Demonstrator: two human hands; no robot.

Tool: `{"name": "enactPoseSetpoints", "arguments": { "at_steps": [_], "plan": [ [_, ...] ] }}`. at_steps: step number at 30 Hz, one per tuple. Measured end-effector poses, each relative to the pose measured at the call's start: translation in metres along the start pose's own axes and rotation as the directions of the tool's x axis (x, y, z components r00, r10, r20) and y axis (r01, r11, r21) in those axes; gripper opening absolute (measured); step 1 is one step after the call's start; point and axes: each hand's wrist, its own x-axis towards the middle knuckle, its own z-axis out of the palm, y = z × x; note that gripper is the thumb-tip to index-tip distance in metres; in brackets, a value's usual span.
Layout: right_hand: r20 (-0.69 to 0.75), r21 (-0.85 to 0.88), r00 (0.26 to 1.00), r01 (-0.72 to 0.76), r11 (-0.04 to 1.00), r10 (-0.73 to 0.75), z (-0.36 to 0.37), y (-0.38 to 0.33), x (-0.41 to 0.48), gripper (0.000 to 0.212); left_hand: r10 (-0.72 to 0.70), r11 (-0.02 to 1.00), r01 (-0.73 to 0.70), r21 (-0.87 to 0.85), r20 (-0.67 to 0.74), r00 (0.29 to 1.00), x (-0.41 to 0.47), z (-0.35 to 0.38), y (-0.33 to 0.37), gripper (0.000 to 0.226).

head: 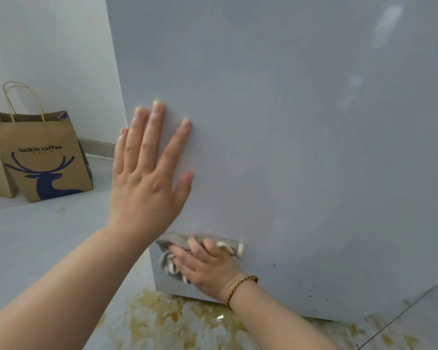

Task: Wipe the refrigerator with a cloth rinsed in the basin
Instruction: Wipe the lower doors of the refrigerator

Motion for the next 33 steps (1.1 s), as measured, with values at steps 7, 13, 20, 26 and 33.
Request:
{"name": "enactPoseSetpoints", "arguments": {
  "at_steps": [7,13,20,26,33],
  "plan": [
    [0.102,-0.043,0.991,0.086,0.995,-0.081,-0.011,0.016,-0.058,0.050,0.005,0.999,-0.003,-0.051,0.037,0.999,-0.030,0.010,0.020,0.060],
    [-0.303,0.027,0.891,-0.347,0.937,0.339,-0.054,0.076,-0.065,0.024,-0.050,0.994,0.059,-0.094,0.097,0.994,-0.056,0.025,0.043,0.060],
    [0.090,-0.143,0.991,0.109,0.984,-0.097,-0.021,0.066,-0.140,0.034,-0.238,0.955,0.259,-0.146,0.146,0.960,-0.066,0.030,0.070,0.061],
    [-0.296,-0.073,0.937,-0.216,0.974,0.186,-0.062,0.113,-0.114,0.024,-0.212,0.952,0.228,-0.207,0.093,0.973,-0.076,0.046,0.083,0.059],
    [-0.155,-0.160,0.977,-0.172,0.972,0.148,-0.025,0.080,-0.167,0.025,-0.086,0.972,0.114,-0.207,0.140,0.986,-0.102,0.057,0.092,0.058]
  ]
}}
